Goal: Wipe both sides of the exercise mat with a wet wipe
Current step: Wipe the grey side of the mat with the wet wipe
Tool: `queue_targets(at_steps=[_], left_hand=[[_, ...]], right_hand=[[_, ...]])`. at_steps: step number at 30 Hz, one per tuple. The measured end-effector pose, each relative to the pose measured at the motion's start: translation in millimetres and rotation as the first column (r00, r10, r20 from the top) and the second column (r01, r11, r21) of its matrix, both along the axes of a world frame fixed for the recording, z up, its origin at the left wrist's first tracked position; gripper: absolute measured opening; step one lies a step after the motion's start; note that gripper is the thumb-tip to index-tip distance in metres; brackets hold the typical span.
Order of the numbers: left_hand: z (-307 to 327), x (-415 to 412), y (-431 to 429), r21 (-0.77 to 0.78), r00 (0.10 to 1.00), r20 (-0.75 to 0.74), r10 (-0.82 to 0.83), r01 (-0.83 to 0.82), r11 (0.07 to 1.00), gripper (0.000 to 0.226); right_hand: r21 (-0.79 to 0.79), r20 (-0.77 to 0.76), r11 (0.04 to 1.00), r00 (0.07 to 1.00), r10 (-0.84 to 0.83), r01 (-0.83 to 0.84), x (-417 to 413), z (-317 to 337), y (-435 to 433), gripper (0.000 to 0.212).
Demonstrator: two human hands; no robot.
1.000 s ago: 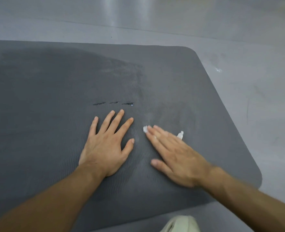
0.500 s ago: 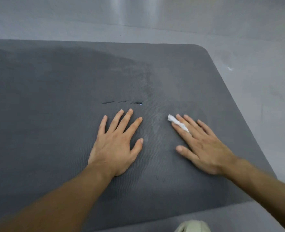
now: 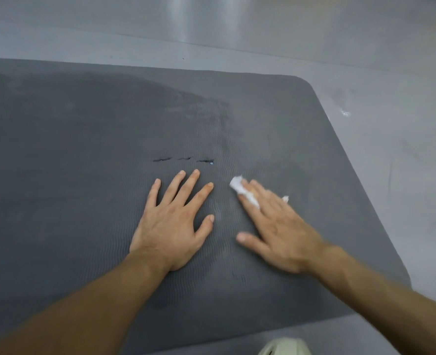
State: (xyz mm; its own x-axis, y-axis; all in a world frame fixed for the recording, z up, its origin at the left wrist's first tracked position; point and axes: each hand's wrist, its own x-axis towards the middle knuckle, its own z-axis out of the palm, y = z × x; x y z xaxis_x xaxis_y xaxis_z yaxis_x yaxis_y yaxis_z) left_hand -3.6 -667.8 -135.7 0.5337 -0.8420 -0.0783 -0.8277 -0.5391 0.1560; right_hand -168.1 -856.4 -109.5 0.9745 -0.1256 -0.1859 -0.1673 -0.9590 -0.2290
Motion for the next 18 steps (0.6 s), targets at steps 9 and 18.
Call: queue_targets(at_steps=[9, 18], left_hand=[[-2, 0, 0, 0.003, 1.000, 0.003, -0.002, 0.002, 1.000, 0.068], [-2, 1, 0, -0.008, 1.000, 0.008, -0.006, 0.006, 1.000, 0.067]], right_hand=[[-0.017, 0.032, 0.971, 0.971, -0.239, 0.240, -59, -3, -17, 0.078], [0.007, 0.055, 0.746, 0.745, -0.665, 0.666, 21, -29, -130, 0.099]])
